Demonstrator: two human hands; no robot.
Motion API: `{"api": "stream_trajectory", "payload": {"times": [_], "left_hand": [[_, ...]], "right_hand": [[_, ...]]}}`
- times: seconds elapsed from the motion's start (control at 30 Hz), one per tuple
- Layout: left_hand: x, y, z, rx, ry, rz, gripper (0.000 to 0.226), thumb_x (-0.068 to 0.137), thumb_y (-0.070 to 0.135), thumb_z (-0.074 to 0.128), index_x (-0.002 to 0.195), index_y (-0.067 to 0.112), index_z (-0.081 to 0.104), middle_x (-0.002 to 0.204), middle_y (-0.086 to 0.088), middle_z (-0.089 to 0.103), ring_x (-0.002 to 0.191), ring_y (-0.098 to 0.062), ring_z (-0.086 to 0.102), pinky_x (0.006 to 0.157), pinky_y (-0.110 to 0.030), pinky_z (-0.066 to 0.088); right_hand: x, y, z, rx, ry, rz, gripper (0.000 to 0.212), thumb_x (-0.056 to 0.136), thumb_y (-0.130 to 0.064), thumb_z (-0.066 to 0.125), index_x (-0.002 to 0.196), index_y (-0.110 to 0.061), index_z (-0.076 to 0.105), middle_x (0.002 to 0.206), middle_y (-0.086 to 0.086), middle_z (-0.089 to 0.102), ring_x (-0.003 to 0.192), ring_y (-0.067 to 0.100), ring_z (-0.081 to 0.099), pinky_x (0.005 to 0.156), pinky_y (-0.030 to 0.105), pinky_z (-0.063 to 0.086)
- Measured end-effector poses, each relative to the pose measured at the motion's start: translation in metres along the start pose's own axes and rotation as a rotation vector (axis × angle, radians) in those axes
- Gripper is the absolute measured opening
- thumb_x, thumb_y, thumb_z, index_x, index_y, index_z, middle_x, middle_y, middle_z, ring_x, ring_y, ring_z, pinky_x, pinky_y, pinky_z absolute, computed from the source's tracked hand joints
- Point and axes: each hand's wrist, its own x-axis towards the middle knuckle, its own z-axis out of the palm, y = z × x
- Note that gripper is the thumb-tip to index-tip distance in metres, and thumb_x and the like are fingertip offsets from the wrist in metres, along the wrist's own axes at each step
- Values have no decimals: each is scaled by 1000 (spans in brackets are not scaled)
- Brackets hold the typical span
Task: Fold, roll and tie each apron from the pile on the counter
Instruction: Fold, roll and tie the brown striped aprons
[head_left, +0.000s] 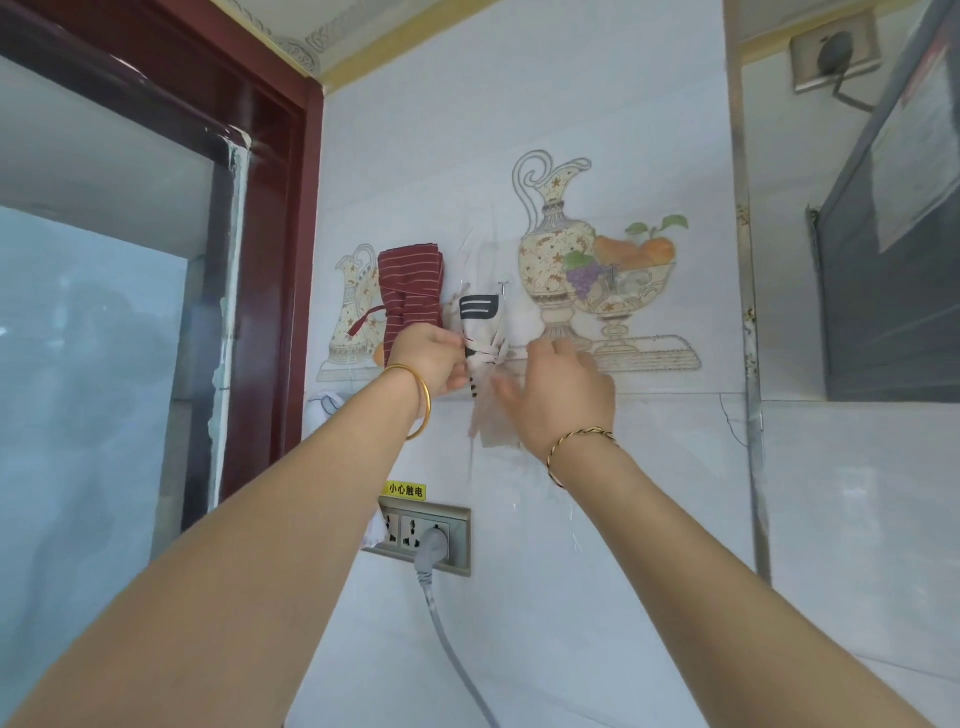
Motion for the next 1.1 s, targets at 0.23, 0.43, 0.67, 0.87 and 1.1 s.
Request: {"api": "stream_trajectory", "payload": {"times": [0.23, 0.43, 0.67, 0.87, 1.1], "left_hand": [[-56, -19, -50, 116, 97, -87, 19, 92, -7, 46, 90, 9, 57, 94, -12, 55, 69, -14, 55, 62, -23, 51], [-139, -65, -137, 240, 217, -299, 18, 93, -1, 49, 82, 12, 56, 78, -6, 56, 65, -13, 55, 52, -17, 49], [-364, -143, -300, 431, 488, -691, 22, 93, 2, 46, 76, 14, 52, 72, -5, 51, 61, -14, 52, 54, -21, 49], [-555, -171, -442, 726, 715, -1128, 23, 92, 4, 46, 112, 5, 59, 94, -9, 57, 92, -29, 60, 90, -40, 51], [-769, -125, -616, 1217, 834, -1528, 42, 91, 19, 51, 130, 4, 44, 135, -20, 37, 123, -39, 40, 100, -44, 40]], "right_hand": [[-48, -35, 9, 185, -31, -190, 29, 93, -22, 43, 119, -14, 51, 121, 6, 50, 112, 26, 46, 84, 36, 39], [-123, -100, 65, 277, -403, -316, 27, 93, -21, 42, 116, -13, 53, 116, 8, 53, 105, 31, 55, 72, 31, 39], [-329, -222, 96, 389, -1023, -613, 21, 92, -20, 43, 109, -14, 55, 109, 9, 62, 92, 28, 59, 76, 32, 47], [-480, -307, 87, 405, -1428, -775, 23, 89, -12, 40, 99, -11, 60, 92, 7, 64, 76, 24, 60, 60, 25, 43], [-661, -461, 35, 482, -1658, -908, 23, 92, -13, 40, 111, -8, 53, 105, 11, 60, 91, 28, 63, 61, 27, 42]]}}
